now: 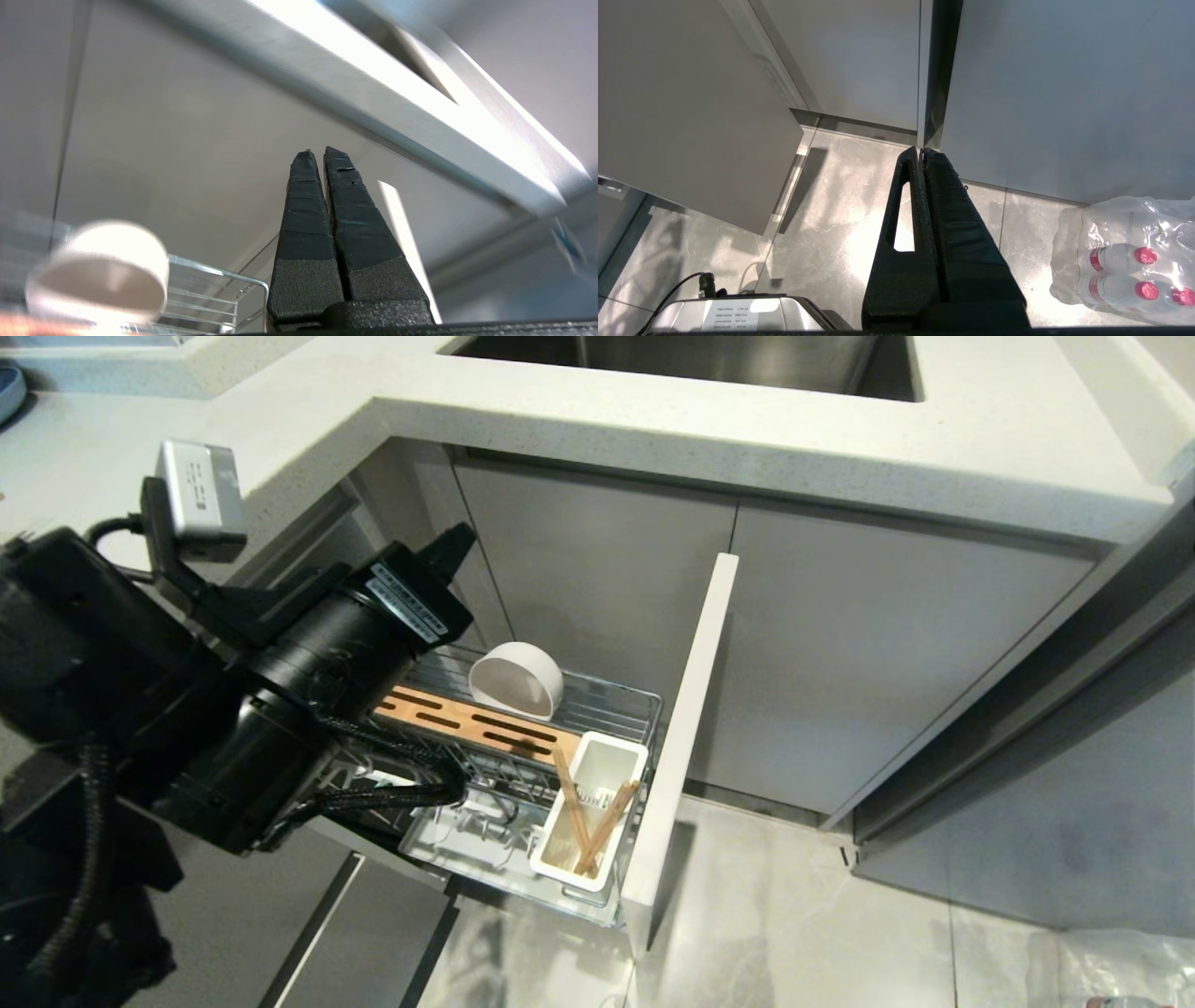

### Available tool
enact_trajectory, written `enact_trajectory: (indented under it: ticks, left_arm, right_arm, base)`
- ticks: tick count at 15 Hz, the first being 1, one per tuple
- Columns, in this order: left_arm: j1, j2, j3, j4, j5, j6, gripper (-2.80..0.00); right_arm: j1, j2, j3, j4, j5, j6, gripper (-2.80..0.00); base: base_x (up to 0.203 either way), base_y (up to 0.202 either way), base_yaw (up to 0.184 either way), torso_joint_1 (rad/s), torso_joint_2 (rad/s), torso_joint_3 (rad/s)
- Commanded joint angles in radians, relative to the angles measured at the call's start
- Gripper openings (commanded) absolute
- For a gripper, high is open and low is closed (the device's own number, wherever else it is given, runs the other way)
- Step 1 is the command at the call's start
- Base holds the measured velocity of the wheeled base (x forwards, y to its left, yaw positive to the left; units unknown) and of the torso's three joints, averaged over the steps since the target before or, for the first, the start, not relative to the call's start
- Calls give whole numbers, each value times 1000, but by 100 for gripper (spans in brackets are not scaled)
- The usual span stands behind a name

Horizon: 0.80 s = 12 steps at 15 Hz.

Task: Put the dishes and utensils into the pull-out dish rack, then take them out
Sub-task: Pick up the chopsticks and place it in the cupboard

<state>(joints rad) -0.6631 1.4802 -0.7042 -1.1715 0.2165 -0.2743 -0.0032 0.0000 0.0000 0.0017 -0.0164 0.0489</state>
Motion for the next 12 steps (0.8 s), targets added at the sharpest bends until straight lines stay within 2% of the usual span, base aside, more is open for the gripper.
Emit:
enact_trajectory:
  ticks: [1,3,5,9,11,12]
  left_arm:
    - [14,-84,-28,73,-103,54,-280]
    - [84,-131,-64,165,-297,138,-280]
    - [183,-182,-85,221,-450,215,-280]
    - [420,-296,-94,320,-621,322,-280]
    - [533,-366,-110,385,-716,342,-280]
    - [564,-406,-140,429,-749,347,-280]
  right_arm:
    - [0,0,2,0,0,0,-280]
    - [0,0,2,0,0,0,-280]
    - [0,0,2,0,0,0,-280]
    - [0,0,2,0,0,0,-280]
    - [0,0,2,0,0,0,-280]
    - [0,0,2,0,0,0,-280]
  base:
    - [0,0,0,0,0,0]
    - [0,0,0,0,0,0]
    - [0,0,0,0,0,0]
    - [0,0,0,0,0,0]
    - [0,0,0,0,0,0]
    - [0,0,0,0,0,0]
